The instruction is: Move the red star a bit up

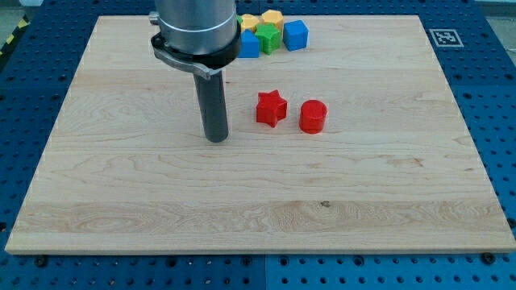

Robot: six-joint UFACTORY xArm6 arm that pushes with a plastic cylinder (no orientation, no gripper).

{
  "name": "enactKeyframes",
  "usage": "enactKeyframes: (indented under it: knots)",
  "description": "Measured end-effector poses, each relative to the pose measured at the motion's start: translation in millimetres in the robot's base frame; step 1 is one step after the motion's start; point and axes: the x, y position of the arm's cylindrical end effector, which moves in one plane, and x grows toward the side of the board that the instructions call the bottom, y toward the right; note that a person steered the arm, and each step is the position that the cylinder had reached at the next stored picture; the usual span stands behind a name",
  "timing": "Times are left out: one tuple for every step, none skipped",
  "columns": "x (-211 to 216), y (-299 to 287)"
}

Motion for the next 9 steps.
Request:
enactKeyframes:
  knots:
    - [4.5,1.5]
    - [7.1,1.5]
    - [7.1,2.1]
    - [7.1,46.4]
    - [5.8,79.5]
    - [3.5,79.5]
    - [-19.3,77.5]
    - [-35.6,77.5]
    - [-40.3,72.0]
